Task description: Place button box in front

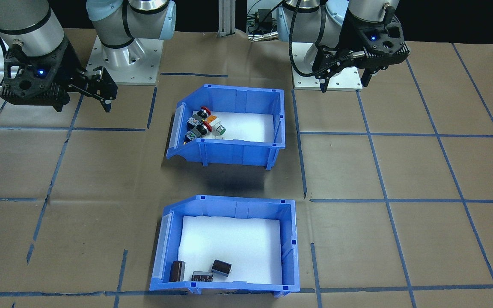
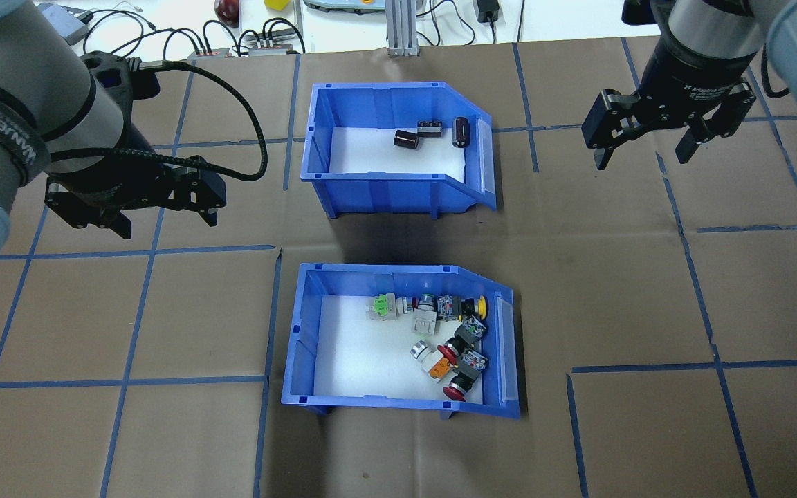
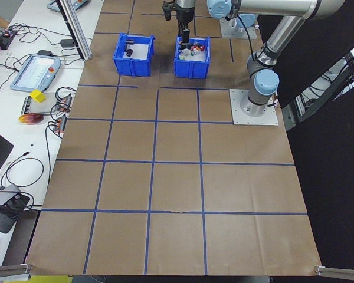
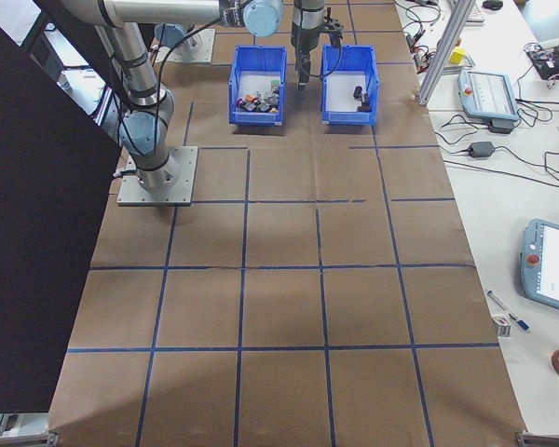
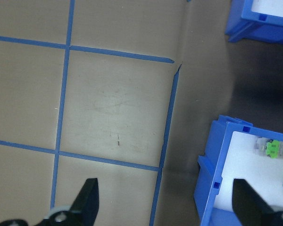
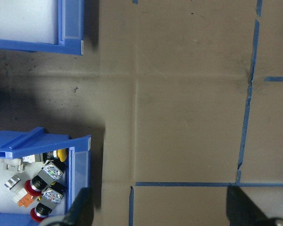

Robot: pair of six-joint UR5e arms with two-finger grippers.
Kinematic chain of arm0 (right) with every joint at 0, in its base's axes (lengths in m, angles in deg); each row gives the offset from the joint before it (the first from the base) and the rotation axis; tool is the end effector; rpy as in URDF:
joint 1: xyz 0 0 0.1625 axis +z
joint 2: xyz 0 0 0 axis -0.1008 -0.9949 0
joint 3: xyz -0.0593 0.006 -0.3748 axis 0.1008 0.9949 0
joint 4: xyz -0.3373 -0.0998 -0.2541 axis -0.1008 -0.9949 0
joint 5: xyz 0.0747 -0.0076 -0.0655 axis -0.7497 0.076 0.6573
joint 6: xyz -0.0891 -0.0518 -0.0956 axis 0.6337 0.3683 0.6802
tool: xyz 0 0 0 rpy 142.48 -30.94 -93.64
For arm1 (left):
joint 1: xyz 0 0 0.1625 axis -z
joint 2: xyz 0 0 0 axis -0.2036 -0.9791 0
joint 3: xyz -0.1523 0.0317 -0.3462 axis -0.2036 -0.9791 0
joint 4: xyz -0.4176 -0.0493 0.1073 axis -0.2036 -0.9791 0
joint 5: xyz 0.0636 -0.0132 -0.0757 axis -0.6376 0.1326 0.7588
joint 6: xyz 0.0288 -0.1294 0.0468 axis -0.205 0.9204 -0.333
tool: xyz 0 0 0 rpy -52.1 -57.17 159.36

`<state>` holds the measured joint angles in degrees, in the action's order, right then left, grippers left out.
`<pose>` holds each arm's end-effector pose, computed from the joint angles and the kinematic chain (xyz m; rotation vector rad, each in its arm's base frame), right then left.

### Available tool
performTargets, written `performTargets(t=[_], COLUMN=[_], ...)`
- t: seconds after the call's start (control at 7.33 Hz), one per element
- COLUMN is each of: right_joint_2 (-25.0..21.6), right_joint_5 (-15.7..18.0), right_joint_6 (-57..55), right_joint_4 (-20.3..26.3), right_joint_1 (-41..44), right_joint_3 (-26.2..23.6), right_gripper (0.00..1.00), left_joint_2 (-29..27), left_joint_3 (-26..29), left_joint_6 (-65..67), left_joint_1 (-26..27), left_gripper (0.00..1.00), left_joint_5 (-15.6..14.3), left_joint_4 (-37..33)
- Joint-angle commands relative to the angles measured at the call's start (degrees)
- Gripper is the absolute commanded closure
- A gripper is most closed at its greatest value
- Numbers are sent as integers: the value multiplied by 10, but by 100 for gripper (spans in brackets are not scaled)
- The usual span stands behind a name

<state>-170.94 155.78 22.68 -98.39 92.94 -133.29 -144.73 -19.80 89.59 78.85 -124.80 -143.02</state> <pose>0.1049 -0.5114 0.3943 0.0432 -3.1214 -0.0800 -0.1279 -0.4459 0.4033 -0.2287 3.0660 -0.0917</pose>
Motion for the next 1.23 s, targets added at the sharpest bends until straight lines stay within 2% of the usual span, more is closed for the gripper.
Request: performTargets(t=[0.0, 0.55, 0.82, 1.09], right_joint_2=[-1, -2, -2, -1], right_joint_5=[0, 0, 0, 2], right_joint_6=[0, 0, 0, 9], right_joint_4=[-1, -1, -1, -2], right_joint_1=[0, 0, -1, 0], right_joint_3=[-5, -5, -5, -4], right_gripper=[0, 0, 0, 0], left_joint_2=[1, 2, 0, 5], left_joint_3=[0, -2, -8, -22], left_joint_6=[-2, -3, 65, 78], left_joint_1=[0, 0, 0, 0], left_gripper=[1, 1, 1, 1], left_joint_5=[-3, -4, 1, -1], left_joint_4=[0, 1, 9, -3])
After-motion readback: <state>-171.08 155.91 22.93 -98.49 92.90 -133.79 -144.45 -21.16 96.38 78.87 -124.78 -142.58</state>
